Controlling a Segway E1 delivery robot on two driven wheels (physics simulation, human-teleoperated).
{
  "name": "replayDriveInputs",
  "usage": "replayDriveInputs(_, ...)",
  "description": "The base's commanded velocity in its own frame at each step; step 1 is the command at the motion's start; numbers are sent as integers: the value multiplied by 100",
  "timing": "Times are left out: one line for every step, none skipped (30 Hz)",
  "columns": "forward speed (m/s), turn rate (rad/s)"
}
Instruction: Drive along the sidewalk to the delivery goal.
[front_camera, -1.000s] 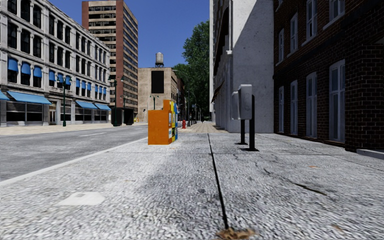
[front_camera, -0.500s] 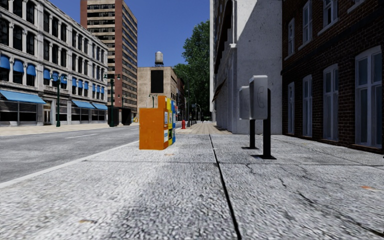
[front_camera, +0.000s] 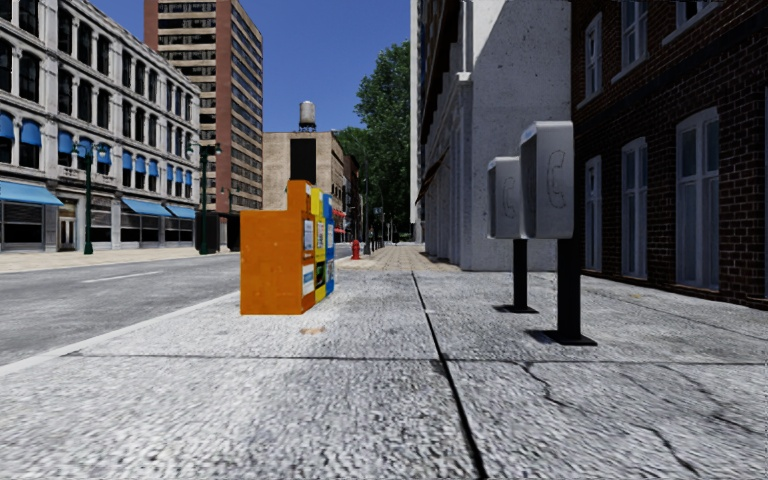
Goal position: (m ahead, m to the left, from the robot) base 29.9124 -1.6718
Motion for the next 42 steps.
replayDriveInputs(200,0)
replayDriveInputs(200,0)
replayDriveInputs(200,0)
replayDriveInputs(200,0)
replayDriveInputs(200,0)
replayDriveInputs(200,0)
replayDriveInputs(200,0)
replayDriveInputs(200,0)
replayDriveInputs(200,0)
replayDriveInputs(200,0)
replayDriveInputs(200,0)
replayDriveInputs(200,0)
replayDriveInputs(200,0)
replayDriveInputs(200,-3)
replayDriveInputs(200,-6)
replayDriveInputs(200,-7)
replayDriveInputs(200,-7)
replayDriveInputs(200,-20)
replayDriveInputs(200,-22)
replayDriveInputs(200,-22)
replayDriveInputs(200,-24)
replayDriveInputs(200,-24)
replayDriveInputs(200,-25)
replayDriveInputs(200,-25)
replayDriveInputs(200,-25)
replayDriveInputs(200,-18)
replayDriveInputs(200,0)
replayDriveInputs(200,0)
replayDriveInputs(200,0)
replayDriveInputs(200,0)
replayDriveInputs(200,0)
replayDriveInputs(200,0)
replayDriveInputs(200,0)
replayDriveInputs(200,0)
replayDriveInputs(200,0)
replayDriveInputs(200,0)
replayDriveInputs(200,0)
replayDriveInputs(200,0)
replayDriveInputs(200,0)
replayDriveInputs(200,0)
replayDriveInputs(200,0)
replayDriveInputs(200,0)
